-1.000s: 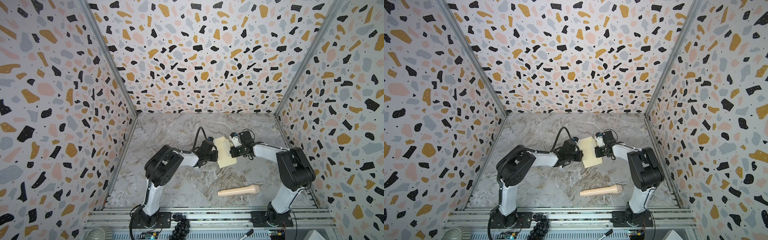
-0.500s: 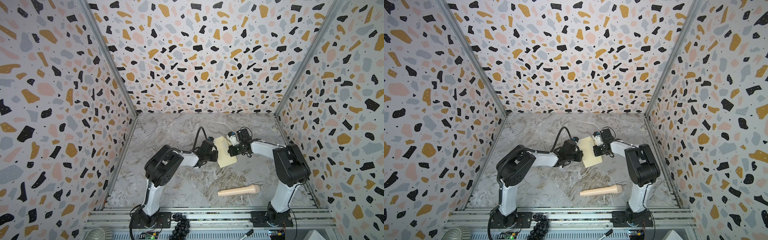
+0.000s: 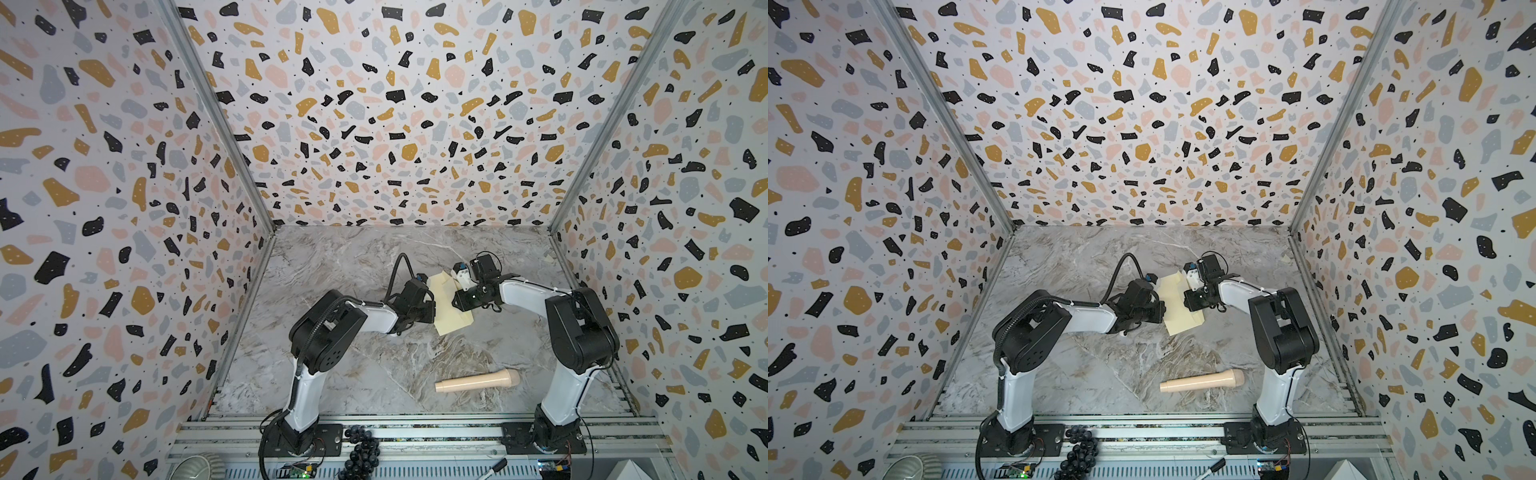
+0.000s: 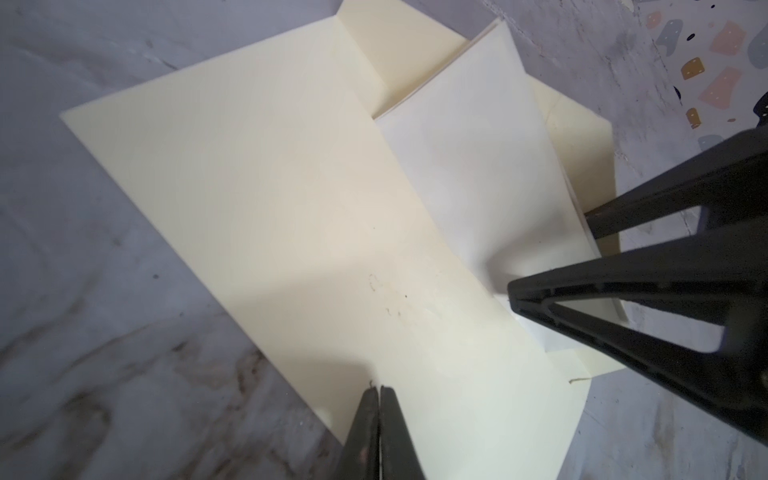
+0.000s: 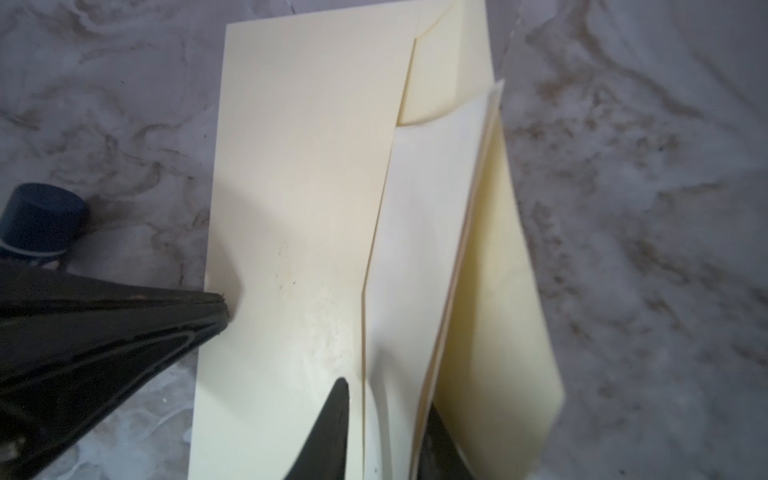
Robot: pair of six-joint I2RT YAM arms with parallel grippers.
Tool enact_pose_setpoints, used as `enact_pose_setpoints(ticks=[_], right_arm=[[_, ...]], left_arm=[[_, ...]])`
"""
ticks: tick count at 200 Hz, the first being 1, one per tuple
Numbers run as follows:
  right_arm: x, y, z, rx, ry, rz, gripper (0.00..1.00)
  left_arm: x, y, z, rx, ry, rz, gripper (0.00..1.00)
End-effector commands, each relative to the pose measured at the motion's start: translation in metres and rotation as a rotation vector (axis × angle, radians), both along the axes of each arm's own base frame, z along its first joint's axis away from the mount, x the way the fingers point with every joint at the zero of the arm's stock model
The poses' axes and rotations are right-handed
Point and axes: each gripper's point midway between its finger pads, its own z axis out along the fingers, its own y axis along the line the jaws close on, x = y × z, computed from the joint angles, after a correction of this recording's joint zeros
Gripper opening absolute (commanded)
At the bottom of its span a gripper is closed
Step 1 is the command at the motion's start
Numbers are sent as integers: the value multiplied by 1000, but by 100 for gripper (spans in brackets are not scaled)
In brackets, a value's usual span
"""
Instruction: Place the letter into the envelope and seal it
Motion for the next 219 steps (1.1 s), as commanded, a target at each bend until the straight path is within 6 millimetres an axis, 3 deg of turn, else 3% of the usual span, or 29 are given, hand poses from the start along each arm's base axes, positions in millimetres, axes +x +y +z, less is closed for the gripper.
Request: enact_pose_setpoints(ticks=[1,57,98,127,145,166,219], right_arm=[[5,3,33,12,-41,-21,39],[4,0,56,15,-65,-49,52],[8,-2,81,27,-126,-69,55],[9,-2,84,33,-131,-76,58],[9,0,80,39,-118,-79,59],[12,3,75,43,-109,-86,61],[22,7,58,40,-77,-101,62]], left_arm=[[2,1,5,30,-22,2,8],[3,1,16,18,-39,2,10],[7,-3,58,-43,-102,2,28],[10,-3,92,-85,-157,11,41],[11,1,101,-94,-167,25,43],[12,5,99,-94,-161,41,44],[13,8,70,-66,-105,54,43]])
